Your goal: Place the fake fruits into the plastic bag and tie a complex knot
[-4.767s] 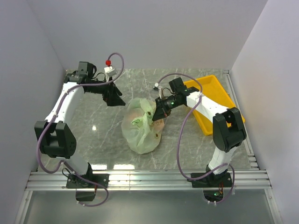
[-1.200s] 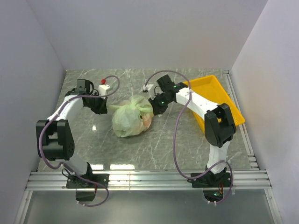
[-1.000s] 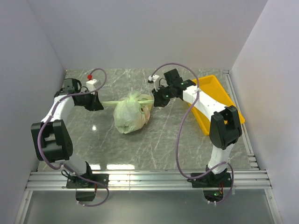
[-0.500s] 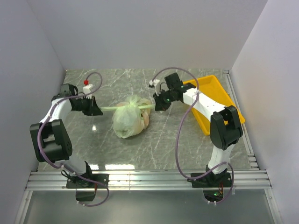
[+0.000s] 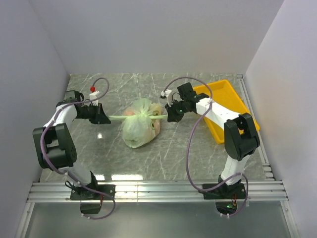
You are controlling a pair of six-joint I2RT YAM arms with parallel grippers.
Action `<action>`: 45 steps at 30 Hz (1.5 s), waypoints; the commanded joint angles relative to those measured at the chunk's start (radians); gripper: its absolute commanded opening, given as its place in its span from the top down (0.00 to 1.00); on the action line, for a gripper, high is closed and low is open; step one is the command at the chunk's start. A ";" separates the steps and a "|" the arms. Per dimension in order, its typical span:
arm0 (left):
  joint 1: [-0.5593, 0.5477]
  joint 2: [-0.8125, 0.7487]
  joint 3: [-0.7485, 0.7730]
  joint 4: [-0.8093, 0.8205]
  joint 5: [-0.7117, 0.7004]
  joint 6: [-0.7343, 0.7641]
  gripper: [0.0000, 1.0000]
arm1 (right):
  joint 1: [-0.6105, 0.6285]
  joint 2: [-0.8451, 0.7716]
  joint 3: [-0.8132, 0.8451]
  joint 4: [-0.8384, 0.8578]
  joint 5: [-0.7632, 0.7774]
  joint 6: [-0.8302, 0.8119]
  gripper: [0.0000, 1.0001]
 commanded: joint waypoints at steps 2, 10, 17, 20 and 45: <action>0.150 0.004 0.111 0.088 -0.284 0.066 1.00 | -0.188 -0.011 0.112 -0.279 0.314 -0.044 1.00; 0.178 0.048 0.260 0.090 -0.264 0.038 1.00 | -0.263 0.036 0.271 -0.304 0.348 -0.074 1.00; 0.179 0.021 0.018 0.121 -0.346 0.120 1.00 | -0.274 0.019 -0.019 -0.222 0.382 -0.096 1.00; 0.178 0.036 0.031 0.112 -0.324 0.103 0.99 | -0.277 0.036 0.013 -0.231 0.377 -0.096 1.00; 0.114 0.128 0.119 0.080 -0.244 0.107 1.00 | -0.279 0.107 0.105 -0.284 0.360 -0.148 1.00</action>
